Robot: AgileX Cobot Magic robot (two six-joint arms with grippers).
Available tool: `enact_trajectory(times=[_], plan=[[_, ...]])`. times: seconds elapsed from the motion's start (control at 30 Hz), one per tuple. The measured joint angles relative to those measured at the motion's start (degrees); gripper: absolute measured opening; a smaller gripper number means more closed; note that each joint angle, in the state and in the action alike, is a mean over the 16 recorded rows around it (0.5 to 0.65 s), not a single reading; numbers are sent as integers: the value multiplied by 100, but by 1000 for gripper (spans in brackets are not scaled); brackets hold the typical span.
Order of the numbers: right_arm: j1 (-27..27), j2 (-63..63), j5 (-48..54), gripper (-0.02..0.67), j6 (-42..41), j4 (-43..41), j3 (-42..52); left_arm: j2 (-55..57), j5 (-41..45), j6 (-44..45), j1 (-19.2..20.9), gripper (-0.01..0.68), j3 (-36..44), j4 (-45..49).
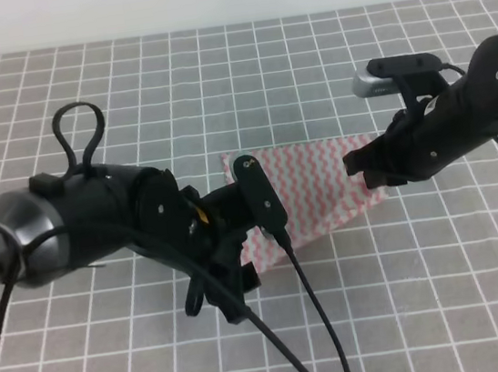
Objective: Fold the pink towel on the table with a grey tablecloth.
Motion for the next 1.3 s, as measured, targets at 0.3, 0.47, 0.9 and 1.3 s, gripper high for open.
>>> enact_trajectory(times=[0.3, 0.47, 0.9, 1.3], plan=[[-6, 0, -87, -16, 1, -23, -72, 170, -239, -18, -126, 391, -1, 180], [-38, -14, -91, -15, 3, -27, -84, 270, -505, -47, -156, 393, -2, 317], [-102, -29, -19, -15, 10, -40, -84, 374, -1045, -83, -155, 364, 2, 419], [-98, -7, 83, -15, 18, -62, -84, 476, -958, -79, -157, 191, -4, 481]])
